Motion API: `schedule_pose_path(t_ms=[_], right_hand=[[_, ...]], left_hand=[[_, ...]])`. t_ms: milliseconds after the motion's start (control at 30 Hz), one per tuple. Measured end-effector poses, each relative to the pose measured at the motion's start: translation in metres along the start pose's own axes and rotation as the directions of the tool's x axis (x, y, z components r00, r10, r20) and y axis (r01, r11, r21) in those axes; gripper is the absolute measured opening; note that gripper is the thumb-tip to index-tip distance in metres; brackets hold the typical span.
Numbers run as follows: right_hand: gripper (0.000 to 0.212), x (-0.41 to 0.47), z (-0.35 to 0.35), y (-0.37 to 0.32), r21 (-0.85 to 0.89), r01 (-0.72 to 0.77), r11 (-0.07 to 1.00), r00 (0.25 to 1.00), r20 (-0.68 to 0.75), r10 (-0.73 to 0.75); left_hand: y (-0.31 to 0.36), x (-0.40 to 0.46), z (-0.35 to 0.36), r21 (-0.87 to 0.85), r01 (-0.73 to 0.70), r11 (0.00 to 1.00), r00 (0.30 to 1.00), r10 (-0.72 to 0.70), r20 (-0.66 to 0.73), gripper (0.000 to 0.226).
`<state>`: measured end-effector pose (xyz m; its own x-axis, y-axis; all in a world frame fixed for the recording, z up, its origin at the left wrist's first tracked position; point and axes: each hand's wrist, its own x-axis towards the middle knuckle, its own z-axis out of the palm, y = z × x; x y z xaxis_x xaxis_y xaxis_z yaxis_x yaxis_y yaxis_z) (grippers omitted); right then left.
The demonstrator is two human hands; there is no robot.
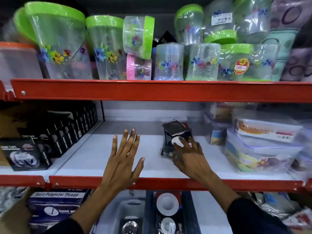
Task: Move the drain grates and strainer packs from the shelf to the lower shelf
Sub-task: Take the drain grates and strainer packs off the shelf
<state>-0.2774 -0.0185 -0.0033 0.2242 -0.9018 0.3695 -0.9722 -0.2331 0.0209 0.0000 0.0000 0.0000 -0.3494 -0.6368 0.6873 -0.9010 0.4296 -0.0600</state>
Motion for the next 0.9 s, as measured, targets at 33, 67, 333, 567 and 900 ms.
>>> schedule_pose_path(t_ms=[33, 67, 333, 567, 900], right_hand=[[0.063, 0.0, 0.006, 0.002, 0.039, -0.078, 0.996, 0.991, 0.109, 0.073], [0.064, 0.0, 0.009, 0.002, 0.061, -0.139, 0.988, 0.976, 0.179, 0.126], [0.067, 0.009, 0.023, 0.014, 0.177, -0.247, 0.953, 0.952, 0.229, 0.205], [0.081, 0.018, 0.007, -0.001, 0.257, -0.102, 0.961, 0.973, -0.177, 0.15], [0.088, 0.12, 0.04, -0.101, 0.53, 0.414, 0.74, 0.852, 0.062, -0.521]], left_hand=[[-0.003, -0.003, 0.003, 0.009, 0.017, 1.0, 1.0, -0.017, 0.026, 0.076], [-0.006, -0.004, 0.005, 0.012, 0.034, 0.999, 0.998, -0.035, 0.053, 0.076], [-0.04, -0.026, 0.028, 0.011, 0.084, 0.996, 0.981, -0.085, 0.172, 0.074], [-0.074, -0.031, 0.03, -0.052, 0.129, 0.99, 0.968, -0.115, 0.222, 0.073], [-0.098, -0.035, 0.031, -0.193, 0.164, 0.967, 0.963, -0.114, 0.246, 0.076]])
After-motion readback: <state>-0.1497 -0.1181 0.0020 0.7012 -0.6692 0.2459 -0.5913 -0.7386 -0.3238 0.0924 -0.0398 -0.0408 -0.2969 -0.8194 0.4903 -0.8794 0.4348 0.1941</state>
